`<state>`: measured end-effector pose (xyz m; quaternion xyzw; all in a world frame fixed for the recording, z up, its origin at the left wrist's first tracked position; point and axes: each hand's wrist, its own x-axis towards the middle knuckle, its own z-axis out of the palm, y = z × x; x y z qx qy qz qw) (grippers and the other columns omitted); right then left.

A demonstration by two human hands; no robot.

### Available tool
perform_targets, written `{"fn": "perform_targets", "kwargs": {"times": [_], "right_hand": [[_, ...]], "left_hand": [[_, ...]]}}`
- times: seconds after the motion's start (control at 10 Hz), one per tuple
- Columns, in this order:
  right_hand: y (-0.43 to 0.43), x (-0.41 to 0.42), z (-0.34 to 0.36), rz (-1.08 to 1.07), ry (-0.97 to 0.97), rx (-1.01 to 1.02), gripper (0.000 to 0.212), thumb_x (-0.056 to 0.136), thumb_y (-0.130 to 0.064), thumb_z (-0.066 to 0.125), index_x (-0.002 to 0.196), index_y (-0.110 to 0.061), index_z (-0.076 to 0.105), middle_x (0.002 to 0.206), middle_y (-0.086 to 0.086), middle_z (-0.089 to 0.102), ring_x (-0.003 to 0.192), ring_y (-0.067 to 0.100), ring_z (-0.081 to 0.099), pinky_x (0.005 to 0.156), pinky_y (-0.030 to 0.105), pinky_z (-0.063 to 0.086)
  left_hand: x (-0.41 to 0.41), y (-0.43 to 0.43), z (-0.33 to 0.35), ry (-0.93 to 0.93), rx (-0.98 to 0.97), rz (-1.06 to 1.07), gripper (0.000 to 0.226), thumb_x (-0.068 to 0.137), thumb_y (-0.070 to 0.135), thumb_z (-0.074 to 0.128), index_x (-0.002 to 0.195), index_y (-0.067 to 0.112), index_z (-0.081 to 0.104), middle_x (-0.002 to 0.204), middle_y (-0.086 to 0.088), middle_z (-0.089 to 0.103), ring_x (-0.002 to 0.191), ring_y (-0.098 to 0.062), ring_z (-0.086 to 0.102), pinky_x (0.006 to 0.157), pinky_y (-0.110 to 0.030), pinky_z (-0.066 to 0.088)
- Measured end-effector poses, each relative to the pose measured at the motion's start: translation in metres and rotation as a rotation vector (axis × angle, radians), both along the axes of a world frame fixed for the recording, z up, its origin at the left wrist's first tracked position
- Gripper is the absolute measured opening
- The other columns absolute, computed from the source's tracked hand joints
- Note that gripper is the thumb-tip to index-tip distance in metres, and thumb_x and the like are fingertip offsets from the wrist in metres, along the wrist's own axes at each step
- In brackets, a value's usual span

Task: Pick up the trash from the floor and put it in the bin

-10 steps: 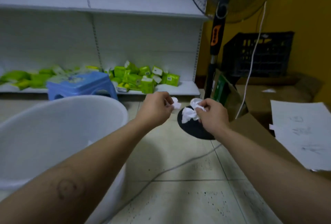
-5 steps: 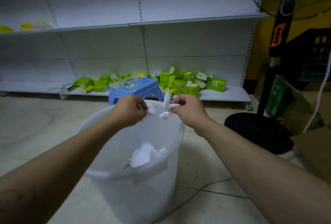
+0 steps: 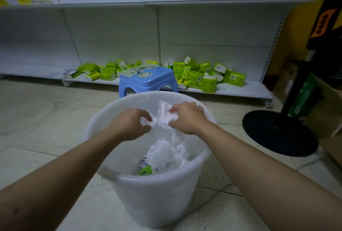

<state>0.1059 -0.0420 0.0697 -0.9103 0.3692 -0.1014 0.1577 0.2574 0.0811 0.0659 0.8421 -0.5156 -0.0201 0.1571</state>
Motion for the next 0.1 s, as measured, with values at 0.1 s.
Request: {"fn": "perform_targets", "kwargs": {"times": [0.1], "right_hand": [[-0.0046, 0.0013, -0.0044, 0.044, 0.268, -0.076, 0.093, 0.069, -0.057, 0.069, 0.146, -0.032, 0.024, 0.152, 0.012, 0.027, 0.143, 0.032, 0.015, 0.111, 0.065, -0.004]], "left_hand": [[0.0023, -0.0074, -0.0045, -0.037, 0.074, -0.062, 0.057, 0.069, 0.053, 0.074, 0.122, 0.037, 0.058, 0.140, 0.004, 0.050, 0.128, -0.018, 0.042, 0.106, -0.040, 0.037]]}}
